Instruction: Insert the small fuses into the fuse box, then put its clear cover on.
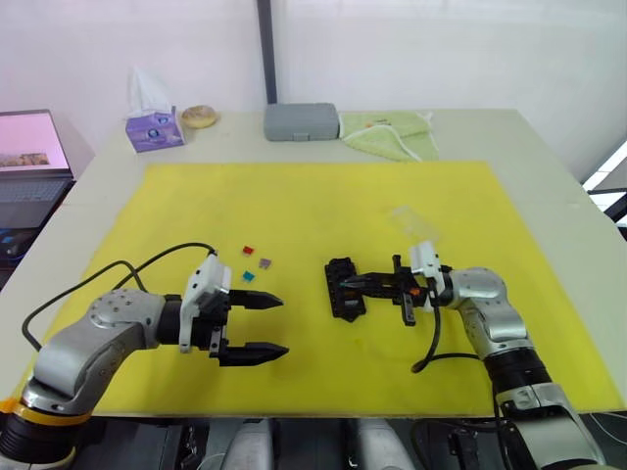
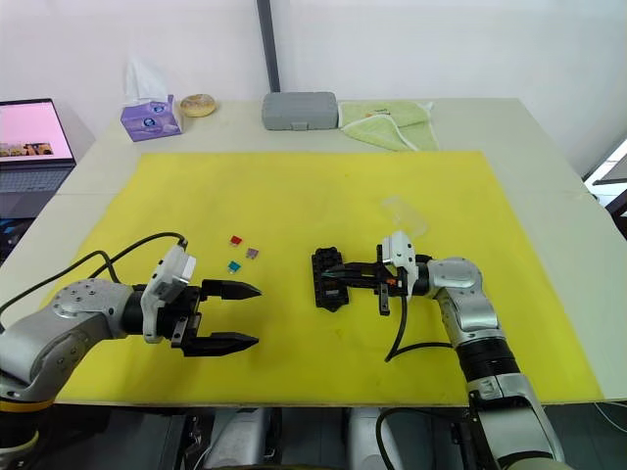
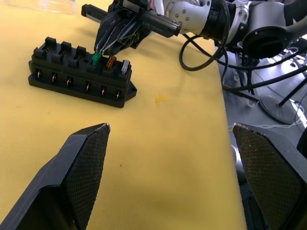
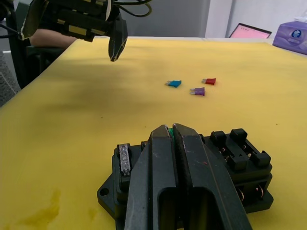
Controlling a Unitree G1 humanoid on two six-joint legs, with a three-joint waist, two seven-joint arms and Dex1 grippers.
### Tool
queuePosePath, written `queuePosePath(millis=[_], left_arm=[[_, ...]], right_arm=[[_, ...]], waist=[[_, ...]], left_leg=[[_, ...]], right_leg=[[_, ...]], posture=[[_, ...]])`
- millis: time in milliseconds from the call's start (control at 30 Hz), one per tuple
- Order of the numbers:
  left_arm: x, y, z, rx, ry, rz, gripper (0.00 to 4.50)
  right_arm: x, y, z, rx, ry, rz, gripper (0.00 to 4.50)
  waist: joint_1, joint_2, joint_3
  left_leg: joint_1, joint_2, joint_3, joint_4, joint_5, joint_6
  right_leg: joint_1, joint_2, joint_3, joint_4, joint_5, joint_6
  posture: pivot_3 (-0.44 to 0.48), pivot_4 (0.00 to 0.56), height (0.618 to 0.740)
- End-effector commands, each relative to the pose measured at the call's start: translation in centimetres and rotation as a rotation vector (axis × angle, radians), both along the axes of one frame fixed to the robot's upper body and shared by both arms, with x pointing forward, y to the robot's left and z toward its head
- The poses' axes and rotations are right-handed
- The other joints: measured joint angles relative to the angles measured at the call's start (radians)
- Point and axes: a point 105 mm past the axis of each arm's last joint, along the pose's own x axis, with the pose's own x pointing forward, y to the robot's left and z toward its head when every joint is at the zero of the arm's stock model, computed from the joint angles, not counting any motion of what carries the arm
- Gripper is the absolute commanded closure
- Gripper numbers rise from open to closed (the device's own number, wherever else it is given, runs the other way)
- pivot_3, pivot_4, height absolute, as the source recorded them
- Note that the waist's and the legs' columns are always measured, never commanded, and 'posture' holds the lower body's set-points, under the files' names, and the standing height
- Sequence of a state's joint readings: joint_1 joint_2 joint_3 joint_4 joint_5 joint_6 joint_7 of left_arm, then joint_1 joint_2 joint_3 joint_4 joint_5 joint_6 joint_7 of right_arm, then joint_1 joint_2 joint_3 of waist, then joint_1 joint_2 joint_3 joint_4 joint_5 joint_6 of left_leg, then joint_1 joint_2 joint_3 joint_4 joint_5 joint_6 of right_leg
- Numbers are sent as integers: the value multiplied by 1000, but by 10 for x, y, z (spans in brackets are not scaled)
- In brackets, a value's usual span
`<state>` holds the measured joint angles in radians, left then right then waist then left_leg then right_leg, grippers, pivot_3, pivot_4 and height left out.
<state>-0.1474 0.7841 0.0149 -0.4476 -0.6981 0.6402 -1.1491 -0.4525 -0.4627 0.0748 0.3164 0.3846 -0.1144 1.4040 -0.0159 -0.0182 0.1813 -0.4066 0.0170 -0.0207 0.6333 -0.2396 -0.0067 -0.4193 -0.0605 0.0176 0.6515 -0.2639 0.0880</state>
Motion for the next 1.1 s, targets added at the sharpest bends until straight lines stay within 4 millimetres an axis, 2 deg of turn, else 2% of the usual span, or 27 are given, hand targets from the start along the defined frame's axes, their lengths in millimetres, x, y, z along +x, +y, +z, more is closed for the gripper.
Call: queuePosePath(millis=[33,367,600,867,1100], left_arm=[[-1,-3,3,-10,-21,-9,217],[1,-5,3,-20,-20,7,217],[1,-6,1,-23,-19,9,217],[2,-7,2,-20,-21,6,217],[3,-8,2,-18,-21,2,217]], right_arm=[[4,-4,1,-33,3,-2,4500],[5,-7,-3,-72,38,25,4500],[2,-9,-5,-74,36,29,4500],[2,-4,3,-54,1,38,4500],[-2,4,29,9,-36,76,4500]], waist=[[0,0,0],[1,0,0],[2,0,0],[2,0,0],[-1,0,0]], left_leg=[[0,0,0,0,0,0],[2,0,0,0,0,0],[12,0,0,-2,0,0],[12,0,0,-2,0,0],[13,0,0,-2,0,0]], right_leg=[[0,0,0,0,0,0],[3,0,0,0,0,0],[12,-1,0,-2,0,0],[13,-1,0,-2,0,0],[13,-1,0,-2,0,0]], posture=[[0,150,740],[0,150,740],[0,150,740],[0,150,740],[0,150,740]])
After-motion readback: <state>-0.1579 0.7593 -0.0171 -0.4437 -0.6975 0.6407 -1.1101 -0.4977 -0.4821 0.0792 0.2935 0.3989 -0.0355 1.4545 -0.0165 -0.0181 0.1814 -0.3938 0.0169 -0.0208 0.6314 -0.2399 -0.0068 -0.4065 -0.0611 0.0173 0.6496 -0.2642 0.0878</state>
